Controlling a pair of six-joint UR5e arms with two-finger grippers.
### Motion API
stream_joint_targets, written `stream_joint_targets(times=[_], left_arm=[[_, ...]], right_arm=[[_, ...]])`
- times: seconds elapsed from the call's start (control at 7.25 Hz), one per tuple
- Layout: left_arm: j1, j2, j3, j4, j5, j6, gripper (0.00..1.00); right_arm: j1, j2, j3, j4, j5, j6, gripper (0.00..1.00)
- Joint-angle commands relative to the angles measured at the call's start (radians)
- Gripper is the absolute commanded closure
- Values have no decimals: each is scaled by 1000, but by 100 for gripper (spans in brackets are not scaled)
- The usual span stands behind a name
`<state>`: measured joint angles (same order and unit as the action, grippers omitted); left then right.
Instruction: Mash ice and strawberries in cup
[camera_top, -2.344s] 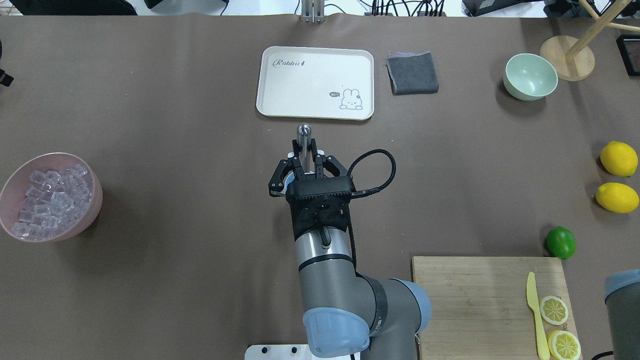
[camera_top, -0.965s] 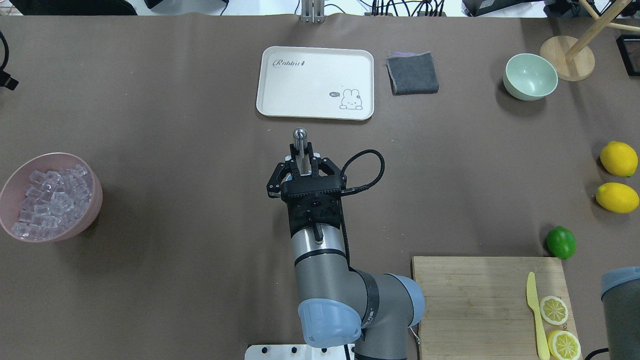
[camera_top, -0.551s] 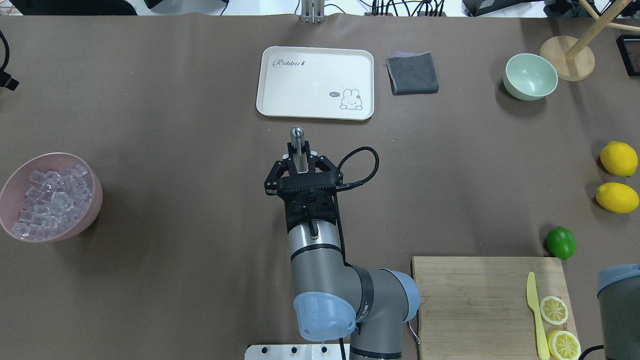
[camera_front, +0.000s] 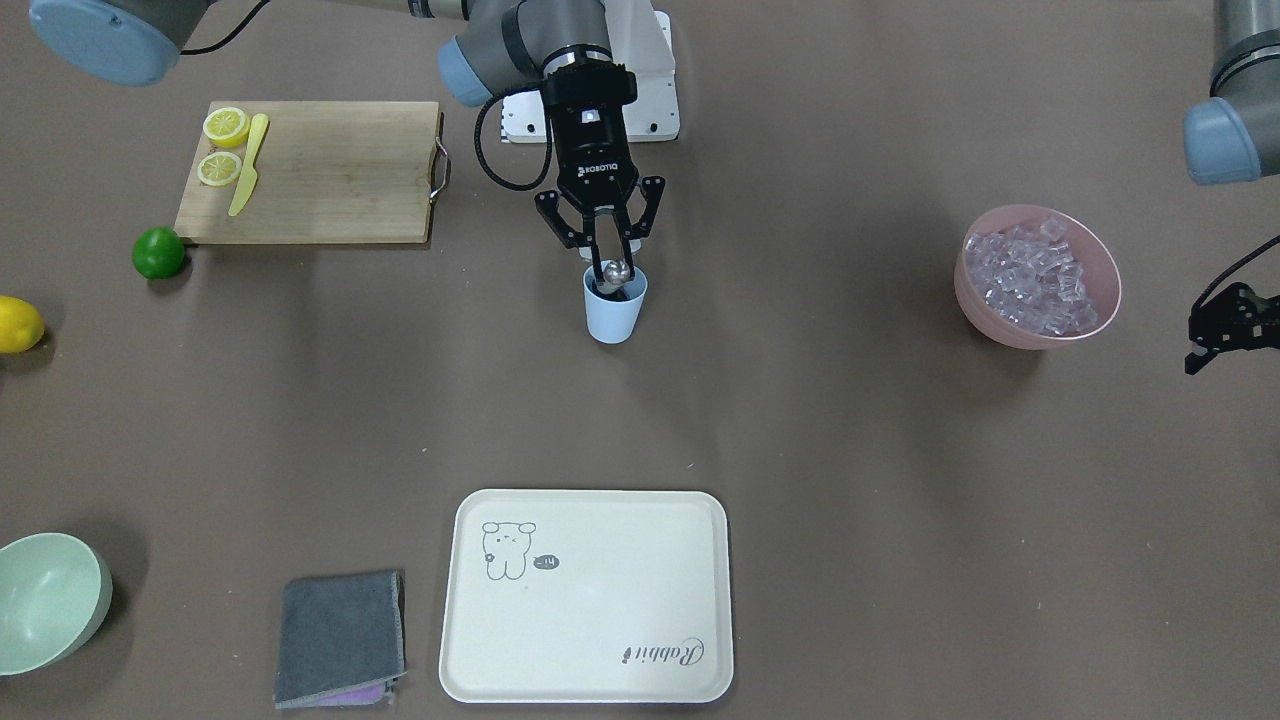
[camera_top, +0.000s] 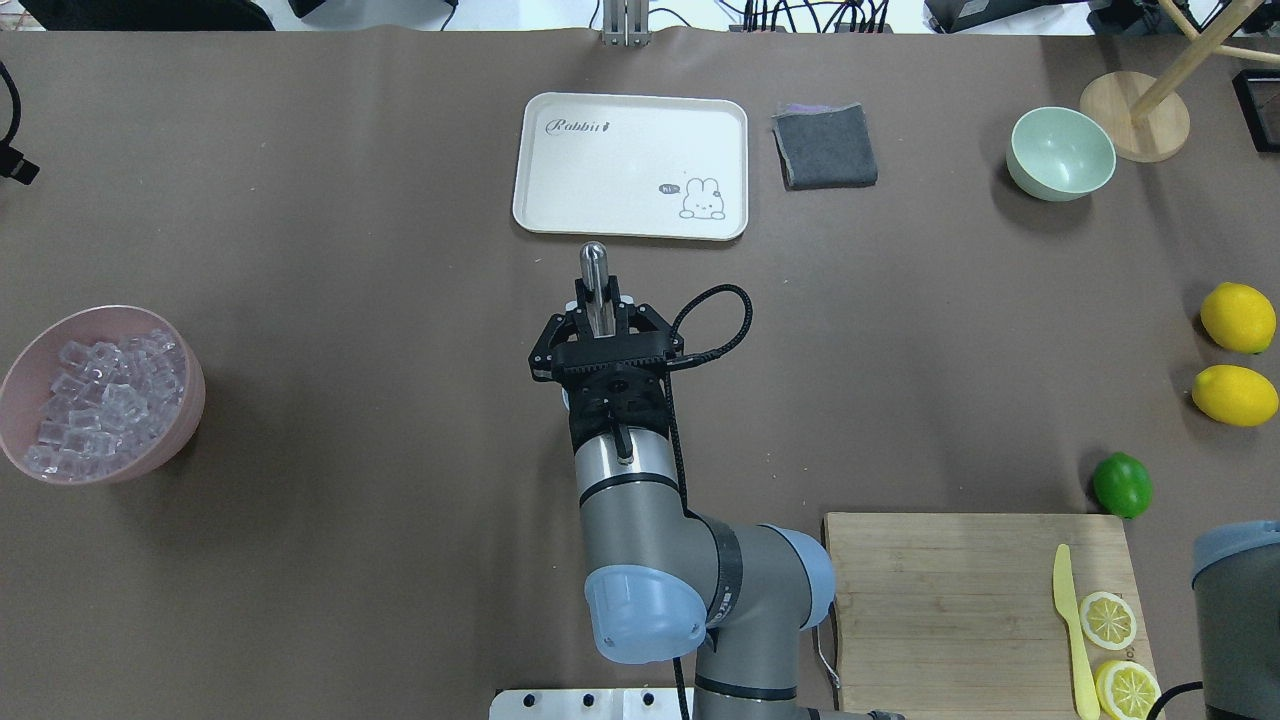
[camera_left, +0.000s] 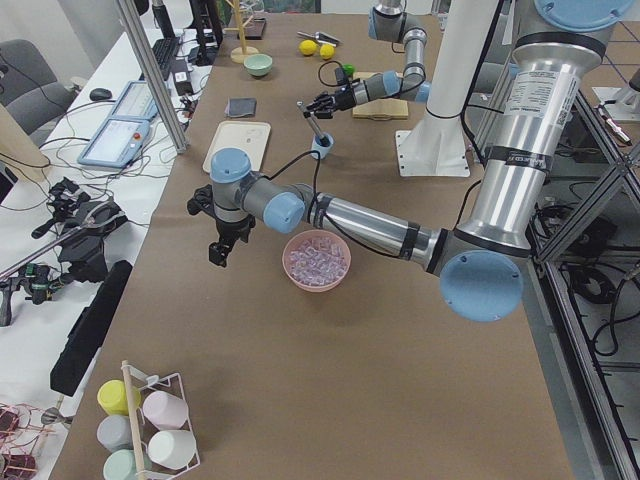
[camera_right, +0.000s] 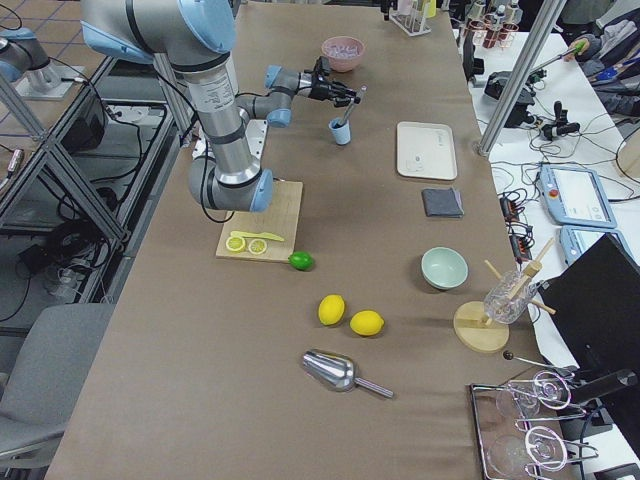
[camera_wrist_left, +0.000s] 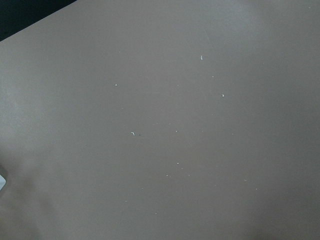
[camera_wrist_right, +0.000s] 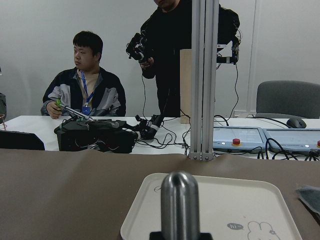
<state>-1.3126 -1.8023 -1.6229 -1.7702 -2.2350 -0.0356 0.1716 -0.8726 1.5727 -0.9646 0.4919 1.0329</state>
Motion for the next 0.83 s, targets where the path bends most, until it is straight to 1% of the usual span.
stream_joint_targets(times=[0.0,0.14,0.28,0.55,0.69], left_arm=[[1,1,-3,0,0,-1,3],[1,1,-6,0,0,-1,3],[1,1,-6,0,0,-3,3],[1,0,-2,0,0,-1,3],[3,-2,1,0,0,-1,3]], right_arm=[[29,0,61,4,30,-57,100],[34,-5,99,6,36,-101,100],[40,-5,102,6,37,-102,100],[40,-3,83,6,42,-100,100],[42,-2,72,6,69,-100,100]])
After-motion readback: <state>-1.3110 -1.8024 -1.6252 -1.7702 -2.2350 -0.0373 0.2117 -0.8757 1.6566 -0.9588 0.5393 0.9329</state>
